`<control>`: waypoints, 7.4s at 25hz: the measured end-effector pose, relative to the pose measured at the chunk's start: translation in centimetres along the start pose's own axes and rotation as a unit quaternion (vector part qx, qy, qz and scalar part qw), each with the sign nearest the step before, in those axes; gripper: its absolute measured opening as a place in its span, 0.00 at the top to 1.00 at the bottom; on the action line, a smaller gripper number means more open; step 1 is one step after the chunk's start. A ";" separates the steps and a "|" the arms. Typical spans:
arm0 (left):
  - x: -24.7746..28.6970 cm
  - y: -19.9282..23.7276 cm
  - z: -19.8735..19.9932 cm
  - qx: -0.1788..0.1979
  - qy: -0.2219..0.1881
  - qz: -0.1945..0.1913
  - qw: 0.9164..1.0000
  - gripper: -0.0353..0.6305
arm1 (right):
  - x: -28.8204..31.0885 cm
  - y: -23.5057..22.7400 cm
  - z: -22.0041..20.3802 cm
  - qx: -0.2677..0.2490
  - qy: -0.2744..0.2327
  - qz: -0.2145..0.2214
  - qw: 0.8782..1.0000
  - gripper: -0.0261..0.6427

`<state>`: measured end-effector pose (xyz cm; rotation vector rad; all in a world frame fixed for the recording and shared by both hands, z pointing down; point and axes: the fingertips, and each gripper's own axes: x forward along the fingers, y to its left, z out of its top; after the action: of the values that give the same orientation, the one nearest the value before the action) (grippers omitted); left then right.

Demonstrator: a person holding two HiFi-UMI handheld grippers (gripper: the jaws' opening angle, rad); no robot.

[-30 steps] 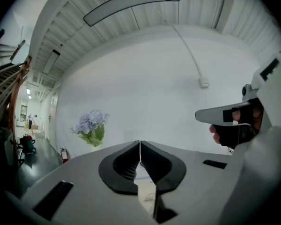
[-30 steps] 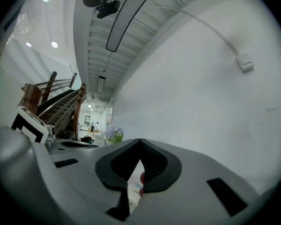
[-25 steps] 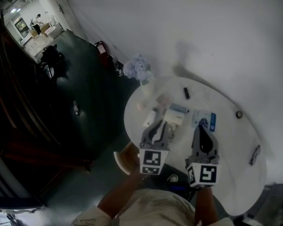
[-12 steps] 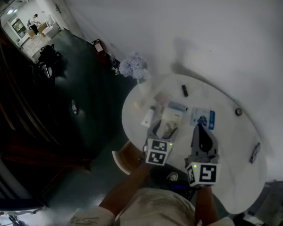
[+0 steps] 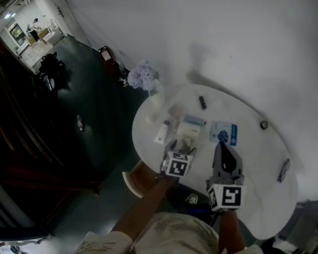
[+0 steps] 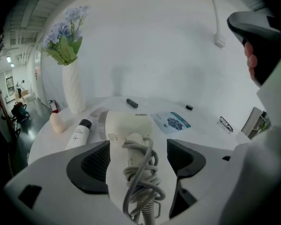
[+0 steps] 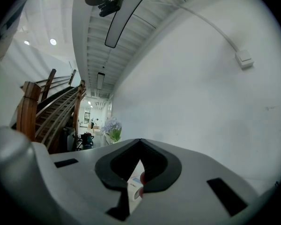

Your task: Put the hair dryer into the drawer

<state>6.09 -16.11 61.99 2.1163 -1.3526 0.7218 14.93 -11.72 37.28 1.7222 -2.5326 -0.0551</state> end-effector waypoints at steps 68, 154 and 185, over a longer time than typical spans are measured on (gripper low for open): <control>-20.9 1.5 13.1 0.016 -0.372 0.082 0.924 0.58 | 0.9 2.2 0.9 -0.008 -0.013 0.021 1.000 0.96; -14.7 9.5 -25.3 0.022 0.279 0.015 0.960 0.58 | 3.5 15.0 -0.5 -0.005 0.004 0.180 0.984 0.96; -5.2 10.1 -22.1 0.060 0.270 -0.040 0.960 0.58 | 3.4 10.6 -2.4 -0.018 0.044 0.107 0.993 0.96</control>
<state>-8.50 -1.55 75.89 1.8501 -0.9383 1.2623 4.00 -10.97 40.58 1.3988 -2.6162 -0.0121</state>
